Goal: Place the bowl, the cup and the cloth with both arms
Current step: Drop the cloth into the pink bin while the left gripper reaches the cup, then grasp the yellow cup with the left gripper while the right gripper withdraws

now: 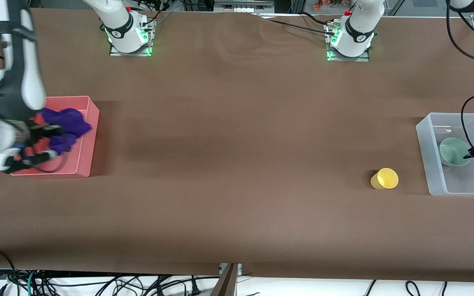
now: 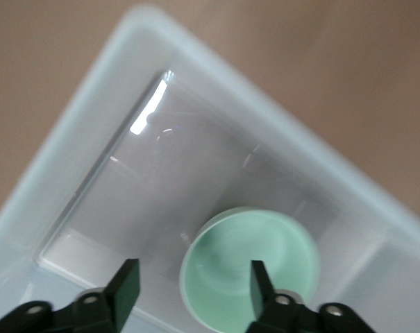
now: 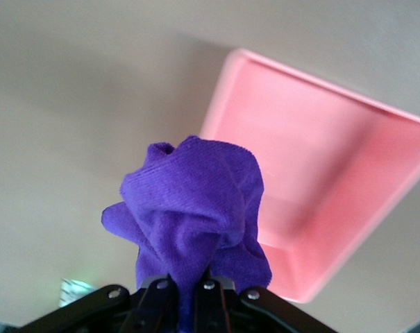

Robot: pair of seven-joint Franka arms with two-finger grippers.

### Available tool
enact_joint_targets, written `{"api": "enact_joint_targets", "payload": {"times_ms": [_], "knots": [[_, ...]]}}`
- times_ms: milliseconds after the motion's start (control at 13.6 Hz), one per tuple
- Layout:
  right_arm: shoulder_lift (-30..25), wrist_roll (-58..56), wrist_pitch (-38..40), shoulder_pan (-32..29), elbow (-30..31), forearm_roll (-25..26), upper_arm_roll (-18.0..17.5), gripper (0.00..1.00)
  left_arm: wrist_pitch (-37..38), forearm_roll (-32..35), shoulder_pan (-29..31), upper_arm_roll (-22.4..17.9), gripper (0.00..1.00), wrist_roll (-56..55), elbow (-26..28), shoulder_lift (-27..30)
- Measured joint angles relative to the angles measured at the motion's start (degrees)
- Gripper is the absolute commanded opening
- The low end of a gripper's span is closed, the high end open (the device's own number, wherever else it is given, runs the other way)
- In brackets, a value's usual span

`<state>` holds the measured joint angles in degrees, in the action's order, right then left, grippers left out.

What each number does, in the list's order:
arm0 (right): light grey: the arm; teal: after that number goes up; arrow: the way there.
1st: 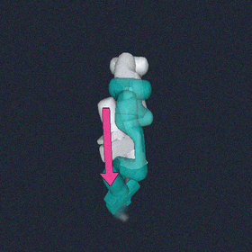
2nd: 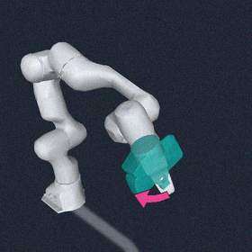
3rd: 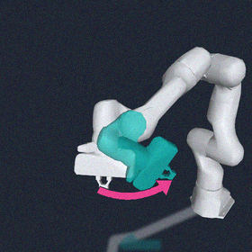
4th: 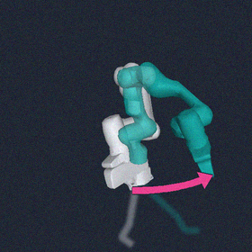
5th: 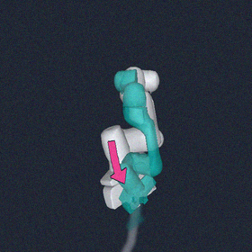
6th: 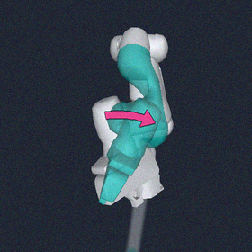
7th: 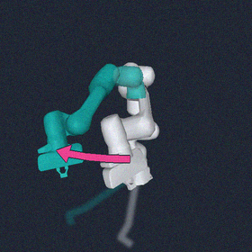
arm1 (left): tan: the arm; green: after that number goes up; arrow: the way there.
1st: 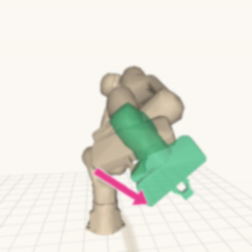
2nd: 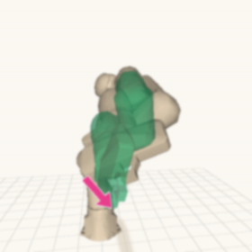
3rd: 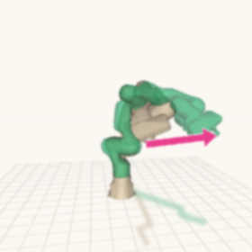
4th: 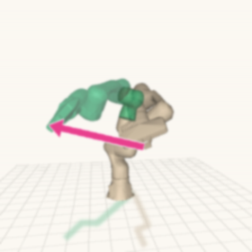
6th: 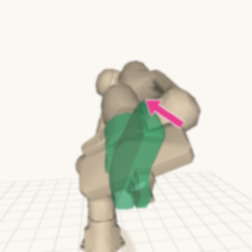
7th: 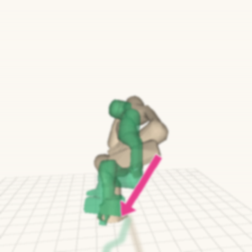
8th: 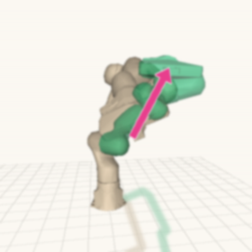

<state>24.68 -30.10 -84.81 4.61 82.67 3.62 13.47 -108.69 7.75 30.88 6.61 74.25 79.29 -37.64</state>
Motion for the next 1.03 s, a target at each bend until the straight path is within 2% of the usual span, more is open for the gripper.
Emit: {"api": "enact_joint_targets", "payload": {"times_ms": [147,367,440,514,661,734,807,954,1028], "knots": [[1.5,-6.4,-1.6,-0.9,2.0,0.0,4.9,0.0,6.6,-0.1,-4.7,0.6,1.0,-9.6,0.0,5.0],[3.3,-7.6,-6.7,-1.1,8.0,0.0,6.5,0.0,8.3,-0.1,-12.5,0.9,0.99,-29.5,0.9,6.8],[3.7,-7.6,-9.2,-1.0,10.3,0.0,6.4,0.63,8.3,-0.1,-14.7,1.0,0.97,-36.5,1.8,6.3],[3.9,-7.4,-11.1,-0.9,12.2,0.0,6.5,0.99,7.8,-0.1,-16.5,1.0,0.94,-43.3,2.6,5.1],[4.1,-7.3,-13.2,-0.8,13.5,-0.1,6.5,1.0,2.9,-1.1,-18.0,1.0,0.84,-53.0,3.5,1.2],[3.7,-7.3,-13.5,-0.7,13.1,-0.3,6.5,1.0,0.7,-2.5,-18.1,0.9,0.69,-56.3,3.6,-0.9],[2.9,-7.3,-13.2,-0.6,12.2,-0.8,6.5,1.0,-0.8,-3.8,-18.0,0.9,0.5,-59.3,3.5,-2.6],[0.4,-7.3,-9.5,-0.2,8.6,-3.2,6.3,1.0,-3.8,-4.3,-18.1,0.9,0.04,-63.1,3.5,-4.9],[-0.9,-6.7,-5.9,0.0,5.8,-4.4,5.7,1.0,-4.8,-4.3,-18.1,0.9,0.0,-63.9,3.6,-5.6]]}}
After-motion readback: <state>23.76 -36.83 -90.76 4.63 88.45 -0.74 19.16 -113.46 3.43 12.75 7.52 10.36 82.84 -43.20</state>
